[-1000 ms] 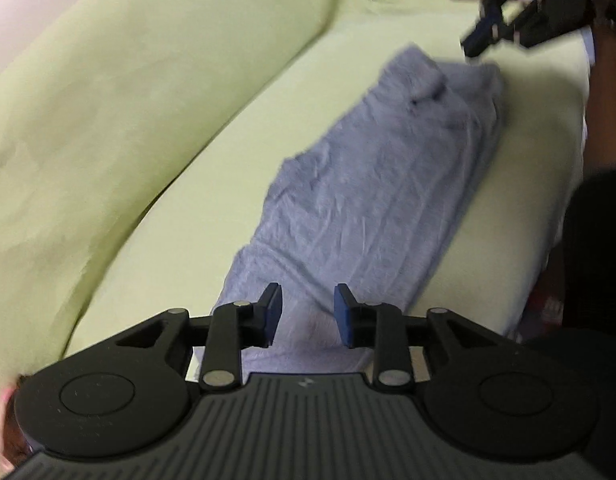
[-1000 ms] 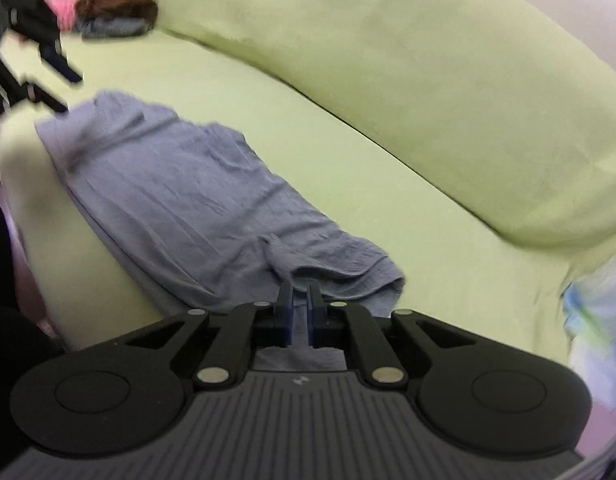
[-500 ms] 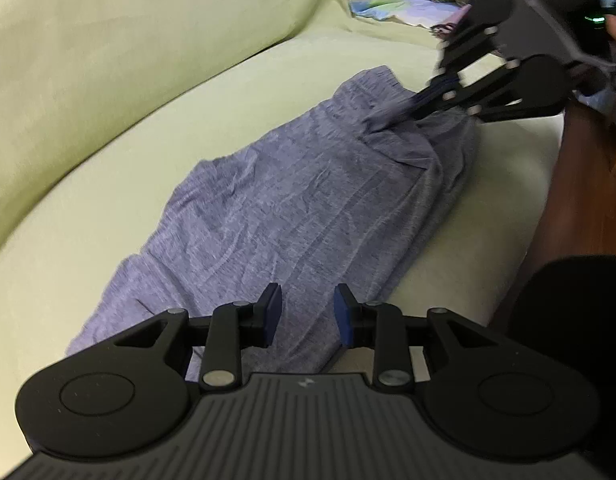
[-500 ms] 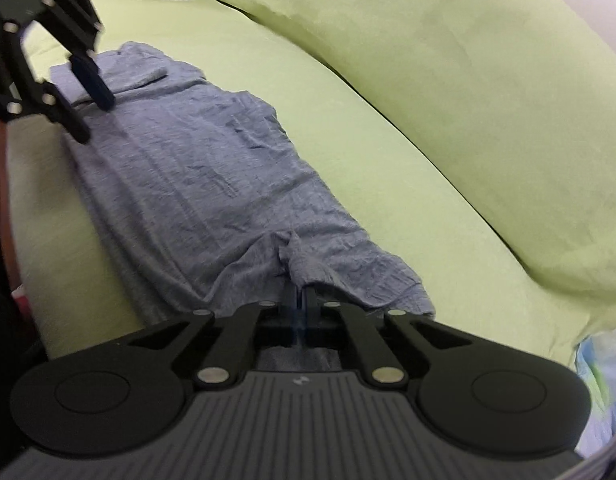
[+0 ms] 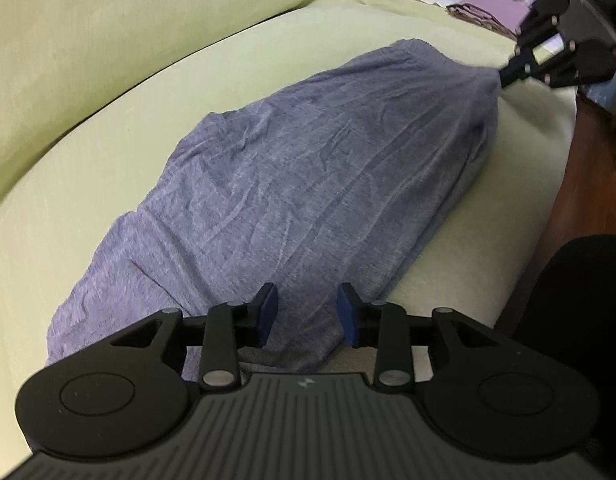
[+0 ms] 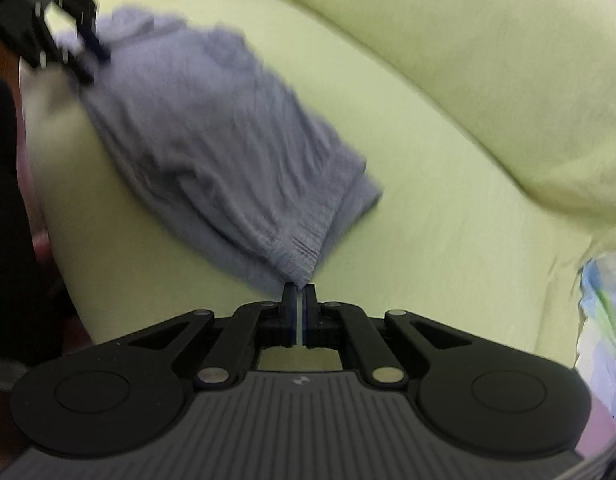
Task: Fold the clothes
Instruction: 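Open both grippers and release the folded shorts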
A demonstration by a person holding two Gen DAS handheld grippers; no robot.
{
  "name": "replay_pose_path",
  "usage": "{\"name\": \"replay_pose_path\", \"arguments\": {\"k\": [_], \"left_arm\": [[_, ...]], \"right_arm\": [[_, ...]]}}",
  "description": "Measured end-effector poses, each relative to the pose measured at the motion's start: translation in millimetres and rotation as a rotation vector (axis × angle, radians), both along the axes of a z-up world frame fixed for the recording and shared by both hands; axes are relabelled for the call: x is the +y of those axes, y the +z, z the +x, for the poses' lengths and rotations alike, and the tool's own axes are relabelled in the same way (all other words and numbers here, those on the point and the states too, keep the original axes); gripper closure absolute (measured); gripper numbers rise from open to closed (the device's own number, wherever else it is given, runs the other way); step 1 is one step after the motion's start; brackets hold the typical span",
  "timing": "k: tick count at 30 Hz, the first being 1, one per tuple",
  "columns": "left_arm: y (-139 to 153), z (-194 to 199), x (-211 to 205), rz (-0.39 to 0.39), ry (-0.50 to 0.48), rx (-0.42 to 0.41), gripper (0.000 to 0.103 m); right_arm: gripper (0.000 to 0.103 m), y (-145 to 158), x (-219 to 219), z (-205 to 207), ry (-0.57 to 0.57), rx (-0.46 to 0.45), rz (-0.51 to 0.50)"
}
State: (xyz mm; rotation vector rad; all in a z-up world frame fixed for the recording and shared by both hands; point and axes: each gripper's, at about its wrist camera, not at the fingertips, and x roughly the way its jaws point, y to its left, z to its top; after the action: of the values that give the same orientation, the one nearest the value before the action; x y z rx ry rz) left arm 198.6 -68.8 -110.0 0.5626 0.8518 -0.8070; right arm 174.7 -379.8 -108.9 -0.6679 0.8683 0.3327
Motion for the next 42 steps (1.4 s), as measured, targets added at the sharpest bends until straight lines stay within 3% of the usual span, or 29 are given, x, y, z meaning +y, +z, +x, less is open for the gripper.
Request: {"name": "replay_pose_path", "arguments": {"k": [3,6,8,11,13,16,20,22,31,32,34,35,38,42], "left_arm": [[4,-4,2,0.007,-0.011,-0.007,0.061],[8,-8,3,0.005,-0.026,-0.011,0.061],[11,-9,1,-0.009,-0.028,-0.012,0.061],[16,-11,-1,-0.025,-0.03,-0.02,0.061],[17,-12,-1,-0.032,-0.028,-0.018,0.061],[18,-14,2,-0.031,-0.026,-0.014,0.061],[17,-12,7,-0.037,-0.014,-0.012,0.061],[17,-11,9,-0.042,-0.004,-0.011,0.06],[25,-12,46,-0.077,0.105,-0.014,0.057],[27,-11,54,-0.083,0.134,-0.015,0.057],[31,-10,66,-0.098,0.168,-0.012,0.057],[32,-8,74,-0.103,0.195,-0.012,0.057],[32,3,88,-0.098,0.264,-0.014,0.057],[25,20,106,-0.074,0.355,-0.007,0.057]], "right_arm": [[0.081,6,4,-11,-0.003,-0.02,-0.031],[0.081,24,12,-21,0.0,-0.069,0.045],[0.081,37,23,-26,0.004,-0.096,0.14],[0.083,41,38,-17,-0.099,-0.02,0.378],[0.084,34,49,-15,-0.129,-0.023,0.433],[0.083,18,77,-14,-0.048,-0.072,0.283],[0.084,6,92,-9,0.044,-0.067,0.184],[0.103,-1,98,-3,0.064,-0.053,0.148],[0.103,-1,94,-11,0.07,0.041,0.147],[0.101,8,95,-9,0.055,0.026,0.182],[0.076,33,96,-2,0.032,-0.021,0.333],[0.073,40,99,-1,0.029,-0.039,0.371],[0.073,57,132,25,0.045,-0.095,0.507],[0.076,51,190,56,0.106,-0.07,0.575]]}}
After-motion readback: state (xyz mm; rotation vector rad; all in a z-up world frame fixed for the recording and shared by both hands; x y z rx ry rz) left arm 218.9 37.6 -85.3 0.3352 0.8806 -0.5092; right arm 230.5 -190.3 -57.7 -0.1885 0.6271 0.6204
